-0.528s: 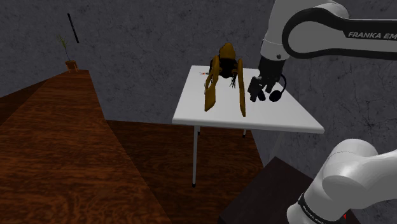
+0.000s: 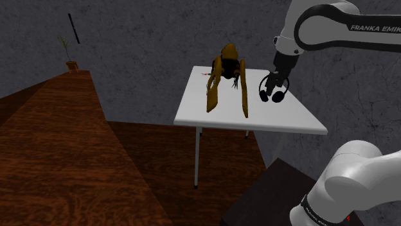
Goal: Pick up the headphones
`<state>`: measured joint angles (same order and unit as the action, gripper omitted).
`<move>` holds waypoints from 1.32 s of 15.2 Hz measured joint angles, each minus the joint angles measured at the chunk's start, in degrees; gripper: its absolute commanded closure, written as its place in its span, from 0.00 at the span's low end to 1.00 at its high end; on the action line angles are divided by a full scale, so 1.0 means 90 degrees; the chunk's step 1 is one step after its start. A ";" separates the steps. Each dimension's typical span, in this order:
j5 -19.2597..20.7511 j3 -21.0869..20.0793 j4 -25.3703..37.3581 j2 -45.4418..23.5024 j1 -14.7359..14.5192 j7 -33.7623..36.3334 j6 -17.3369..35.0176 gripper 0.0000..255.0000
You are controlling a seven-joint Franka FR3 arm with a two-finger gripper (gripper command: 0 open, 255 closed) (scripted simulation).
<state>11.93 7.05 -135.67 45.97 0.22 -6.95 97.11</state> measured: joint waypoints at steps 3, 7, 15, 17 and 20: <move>0.0195 0.0520 0.0140 -0.0205 0.0108 -0.0947 0.0041 0.00; 0.0350 0.1241 0.0604 -0.0529 0.0139 -0.2185 0.0106 0.00; 0.0280 0.2851 0.2090 -0.1949 -0.0380 -0.4632 0.0193 0.00; 0.0119 0.3289 0.2521 -0.2408 -0.0551 -0.5284 0.0212 0.00; -0.0323 0.3997 0.3290 -0.3258 -0.0823 -0.6326 0.0182 0.00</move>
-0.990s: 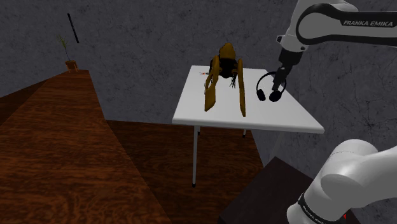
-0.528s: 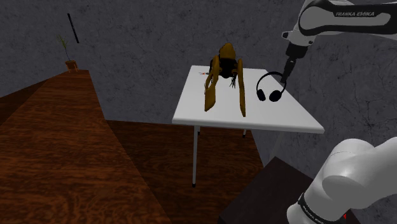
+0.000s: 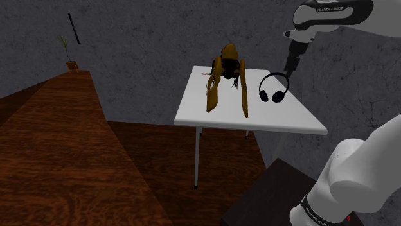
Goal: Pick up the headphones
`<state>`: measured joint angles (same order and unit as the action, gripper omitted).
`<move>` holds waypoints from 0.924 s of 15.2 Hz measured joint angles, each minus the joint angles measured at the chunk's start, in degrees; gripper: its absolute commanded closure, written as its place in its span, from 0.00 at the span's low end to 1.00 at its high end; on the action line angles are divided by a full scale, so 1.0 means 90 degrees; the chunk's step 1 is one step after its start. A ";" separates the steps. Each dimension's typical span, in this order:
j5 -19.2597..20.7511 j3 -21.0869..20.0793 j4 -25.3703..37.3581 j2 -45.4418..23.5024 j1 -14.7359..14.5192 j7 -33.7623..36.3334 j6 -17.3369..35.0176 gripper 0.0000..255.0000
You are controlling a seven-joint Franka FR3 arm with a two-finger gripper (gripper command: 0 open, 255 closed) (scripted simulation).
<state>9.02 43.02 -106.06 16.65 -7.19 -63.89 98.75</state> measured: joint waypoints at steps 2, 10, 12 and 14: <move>-0.0438 0.0489 0.0508 -0.0646 -0.0124 -0.0750 -0.0041 0.00; -0.3378 0.1152 0.3856 -0.4290 0.1483 -0.3841 -0.1375 0.00; -0.3495 0.1089 0.3923 -0.4447 0.1614 -0.3979 -0.1349 0.00; -0.3490 0.1085 0.3719 -0.4441 0.1567 -0.4028 -0.1166 0.00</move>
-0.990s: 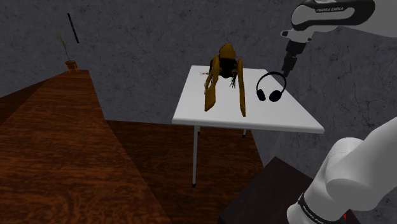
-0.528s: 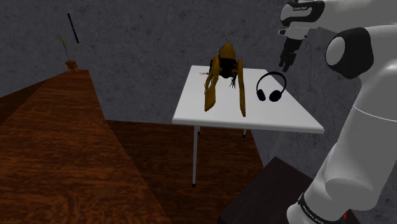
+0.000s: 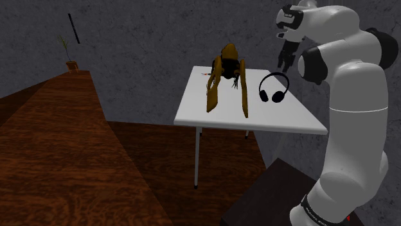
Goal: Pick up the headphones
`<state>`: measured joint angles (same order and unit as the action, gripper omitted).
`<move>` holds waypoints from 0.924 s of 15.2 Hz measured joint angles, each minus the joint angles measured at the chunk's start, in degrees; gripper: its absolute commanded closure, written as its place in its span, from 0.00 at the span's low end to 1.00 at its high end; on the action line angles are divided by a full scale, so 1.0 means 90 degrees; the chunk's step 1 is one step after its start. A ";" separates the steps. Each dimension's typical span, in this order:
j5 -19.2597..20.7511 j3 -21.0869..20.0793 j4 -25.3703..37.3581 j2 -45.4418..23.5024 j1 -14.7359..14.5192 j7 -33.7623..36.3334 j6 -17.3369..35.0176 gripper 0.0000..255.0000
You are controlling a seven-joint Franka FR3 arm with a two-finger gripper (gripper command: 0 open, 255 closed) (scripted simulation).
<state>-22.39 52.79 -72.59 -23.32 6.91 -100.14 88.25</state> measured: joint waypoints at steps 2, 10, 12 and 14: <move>0.0058 0.0020 -0.0311 0.0079 -0.0123 -0.0017 0.0236 0.00; 0.0084 0.0028 -0.0564 0.0119 -0.0204 -0.0038 0.0455 1.00; 0.0084 0.0028 -0.0565 0.0119 -0.0205 -0.0038 0.0456 1.00; 0.0084 0.0028 -0.0565 0.0119 -0.0205 -0.0038 0.0456 1.00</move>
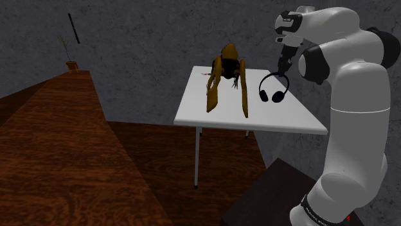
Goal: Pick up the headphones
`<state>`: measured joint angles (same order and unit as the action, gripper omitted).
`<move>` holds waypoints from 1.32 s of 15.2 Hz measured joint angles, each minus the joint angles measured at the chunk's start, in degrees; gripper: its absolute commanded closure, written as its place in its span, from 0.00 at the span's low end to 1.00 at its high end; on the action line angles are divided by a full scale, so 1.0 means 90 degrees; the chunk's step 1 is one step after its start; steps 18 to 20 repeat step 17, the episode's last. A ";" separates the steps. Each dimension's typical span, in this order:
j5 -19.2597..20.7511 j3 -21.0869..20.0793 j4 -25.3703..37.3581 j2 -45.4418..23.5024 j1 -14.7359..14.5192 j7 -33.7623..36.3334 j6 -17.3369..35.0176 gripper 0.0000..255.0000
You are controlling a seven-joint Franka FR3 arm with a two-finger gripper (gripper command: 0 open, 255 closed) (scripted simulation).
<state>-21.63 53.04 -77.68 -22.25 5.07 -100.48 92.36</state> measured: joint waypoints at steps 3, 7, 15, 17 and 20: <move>-0.0022 -0.0009 0.0152 -0.0035 0.0050 0.0014 -0.0123 1.00; -0.0070 -0.0019 0.0570 -0.0096 0.0198 0.0032 -0.0477 1.00; -0.0366 -0.0134 0.1841 -0.0459 0.0769 0.0087 -0.1393 1.00; -0.0476 -0.0181 0.2217 -0.0591 0.0973 0.0099 -0.1630 1.00; -0.0476 -0.0181 0.2217 -0.0591 0.0973 0.0099 -0.1630 1.00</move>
